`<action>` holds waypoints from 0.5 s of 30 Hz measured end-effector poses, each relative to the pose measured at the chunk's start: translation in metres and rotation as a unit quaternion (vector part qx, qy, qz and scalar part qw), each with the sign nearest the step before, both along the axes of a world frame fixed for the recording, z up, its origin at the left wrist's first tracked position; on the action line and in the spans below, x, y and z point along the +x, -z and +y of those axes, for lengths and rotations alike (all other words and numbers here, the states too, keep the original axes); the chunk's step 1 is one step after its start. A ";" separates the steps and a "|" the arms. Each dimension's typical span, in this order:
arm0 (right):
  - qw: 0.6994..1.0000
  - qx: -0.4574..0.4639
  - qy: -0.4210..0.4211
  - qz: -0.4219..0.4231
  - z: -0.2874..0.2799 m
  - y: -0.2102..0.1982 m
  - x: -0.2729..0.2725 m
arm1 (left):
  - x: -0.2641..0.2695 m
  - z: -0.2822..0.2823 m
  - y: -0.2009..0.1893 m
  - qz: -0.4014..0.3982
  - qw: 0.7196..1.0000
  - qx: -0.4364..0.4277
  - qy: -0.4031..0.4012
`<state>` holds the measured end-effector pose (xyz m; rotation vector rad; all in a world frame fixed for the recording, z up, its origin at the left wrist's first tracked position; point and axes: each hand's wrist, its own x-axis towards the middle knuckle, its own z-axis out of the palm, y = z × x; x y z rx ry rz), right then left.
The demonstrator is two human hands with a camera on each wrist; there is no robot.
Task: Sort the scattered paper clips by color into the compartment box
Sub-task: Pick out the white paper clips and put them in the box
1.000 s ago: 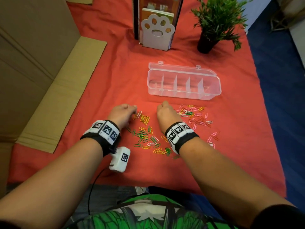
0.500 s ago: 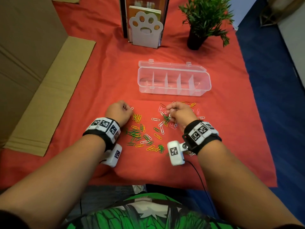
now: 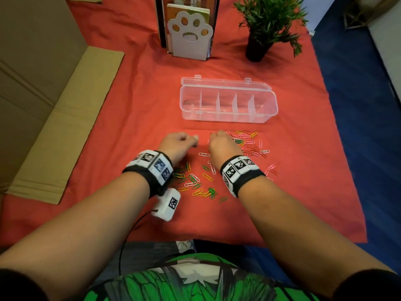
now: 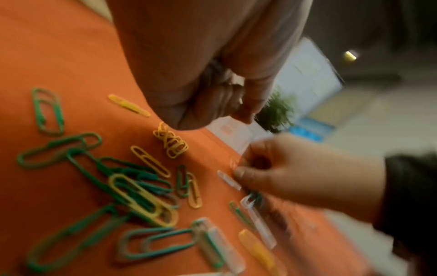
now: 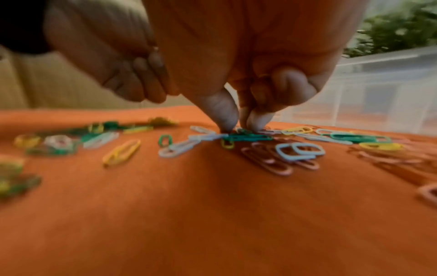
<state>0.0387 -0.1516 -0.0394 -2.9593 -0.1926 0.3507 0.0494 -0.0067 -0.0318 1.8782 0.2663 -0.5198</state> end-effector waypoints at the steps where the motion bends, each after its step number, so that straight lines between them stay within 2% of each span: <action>1: 1.000 -0.017 -0.005 -0.001 0.000 0.001 0.000 | -0.001 -0.002 0.005 -0.052 0.994 0.081 0.050; 2: 0.999 -0.031 -0.009 -0.005 -0.001 0.001 -0.001 | -0.003 -0.004 0.007 -0.090 0.979 0.153 0.104; 4: 0.998 -0.055 -0.029 0.006 -0.005 0.000 -0.002 | -0.008 -0.010 0.009 -0.147 0.929 0.271 0.203; 6: 0.998 -0.037 -0.020 0.036 -0.012 -0.005 -0.002 | -0.012 -0.016 0.011 -0.182 0.893 0.320 0.260; 8: 0.995 0.040 0.062 0.063 -0.023 -0.011 -0.001 | -0.013 -0.021 0.013 -0.191 0.876 0.339 0.285; 10: 0.972 0.144 0.172 0.068 -0.041 -0.009 -0.001 | -0.011 -0.023 0.016 -0.195 0.865 0.350 0.302; 11: 0.946 0.213 0.229 0.081 -0.049 -0.005 -0.001 | -0.010 -0.024 0.016 -0.191 0.861 0.354 0.312; 12: 0.907 0.300 0.281 0.095 -0.056 -0.005 -0.004 | -0.009 -0.024 0.016 -0.184 0.860 0.354 0.317; 13: 0.856 0.386 0.326 0.106 -0.062 -0.006 -0.008 | -0.009 -0.024 0.017 -0.175 0.866 0.347 0.315; 15: 0.751 0.522 0.386 0.121 -0.072 -0.012 -0.015 | -0.007 -0.024 0.016 -0.151 0.895 0.312 0.280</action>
